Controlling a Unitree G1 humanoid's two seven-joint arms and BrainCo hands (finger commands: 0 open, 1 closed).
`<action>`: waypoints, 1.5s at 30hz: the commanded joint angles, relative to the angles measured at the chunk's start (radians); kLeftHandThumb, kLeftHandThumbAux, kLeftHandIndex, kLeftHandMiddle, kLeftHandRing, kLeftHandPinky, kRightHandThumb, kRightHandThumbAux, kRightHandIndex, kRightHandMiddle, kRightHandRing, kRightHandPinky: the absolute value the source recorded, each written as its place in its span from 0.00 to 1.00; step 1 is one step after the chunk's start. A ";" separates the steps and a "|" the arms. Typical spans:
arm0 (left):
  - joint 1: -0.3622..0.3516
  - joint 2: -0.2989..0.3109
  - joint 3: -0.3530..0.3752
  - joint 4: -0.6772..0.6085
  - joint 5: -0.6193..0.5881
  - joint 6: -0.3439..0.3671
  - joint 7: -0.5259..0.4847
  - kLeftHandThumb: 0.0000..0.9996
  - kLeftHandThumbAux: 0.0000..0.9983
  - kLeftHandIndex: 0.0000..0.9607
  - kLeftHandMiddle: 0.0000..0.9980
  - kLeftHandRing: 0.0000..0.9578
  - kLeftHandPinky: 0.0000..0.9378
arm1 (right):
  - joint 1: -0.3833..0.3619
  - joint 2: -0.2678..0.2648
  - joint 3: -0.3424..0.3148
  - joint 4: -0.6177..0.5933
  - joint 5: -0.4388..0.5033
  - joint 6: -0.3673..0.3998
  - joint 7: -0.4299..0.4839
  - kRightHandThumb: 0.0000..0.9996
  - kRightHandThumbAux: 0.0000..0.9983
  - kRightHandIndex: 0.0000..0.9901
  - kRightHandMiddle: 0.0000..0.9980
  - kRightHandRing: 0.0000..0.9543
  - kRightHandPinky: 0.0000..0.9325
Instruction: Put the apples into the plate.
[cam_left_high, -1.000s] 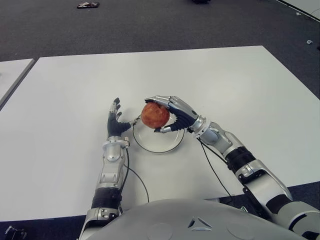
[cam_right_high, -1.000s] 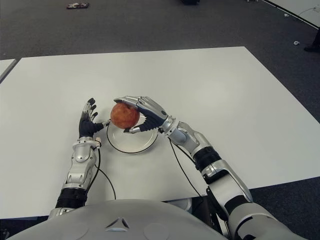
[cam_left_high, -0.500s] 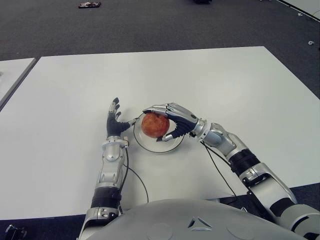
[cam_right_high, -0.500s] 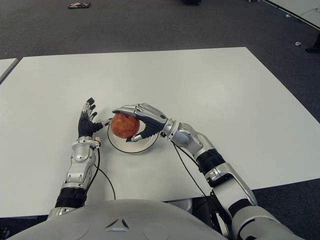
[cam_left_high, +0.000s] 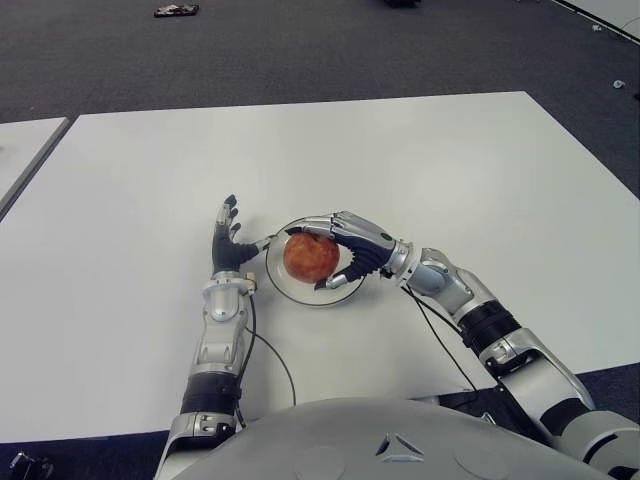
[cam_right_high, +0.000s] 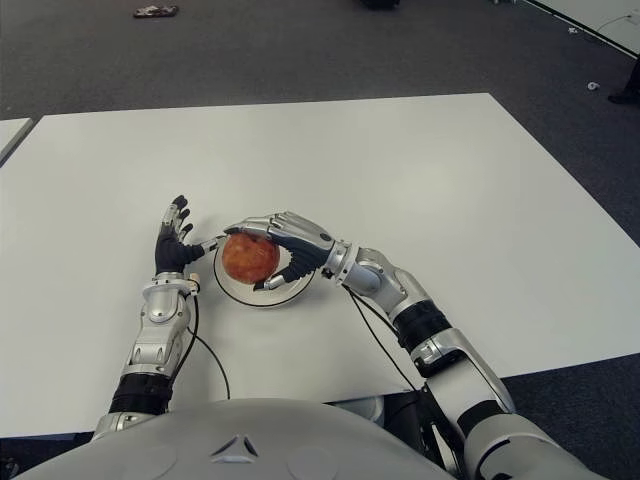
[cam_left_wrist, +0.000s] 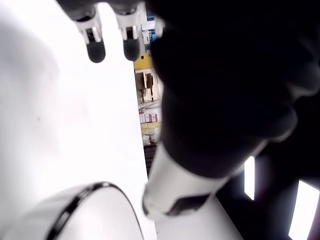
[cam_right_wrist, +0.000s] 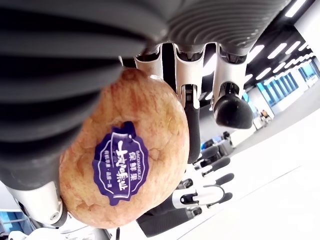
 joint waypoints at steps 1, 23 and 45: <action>-0.007 0.007 0.004 0.016 -0.005 -0.009 -0.007 0.00 0.36 0.00 0.00 0.00 0.03 | 0.003 0.002 -0.011 0.010 0.007 -0.012 -0.001 0.85 0.68 0.40 0.54 0.88 0.86; -0.014 0.009 0.002 0.015 -0.003 0.000 0.000 0.00 0.35 0.00 0.00 0.00 0.04 | -0.027 0.008 -0.032 0.047 -0.038 -0.022 -0.043 0.85 0.68 0.40 0.54 0.88 0.87; -0.016 0.011 0.003 0.011 -0.002 0.005 -0.001 0.00 0.35 0.00 0.00 0.00 0.04 | -0.076 0.001 -0.028 0.119 -0.149 0.037 -0.133 0.85 0.68 0.40 0.53 0.88 0.87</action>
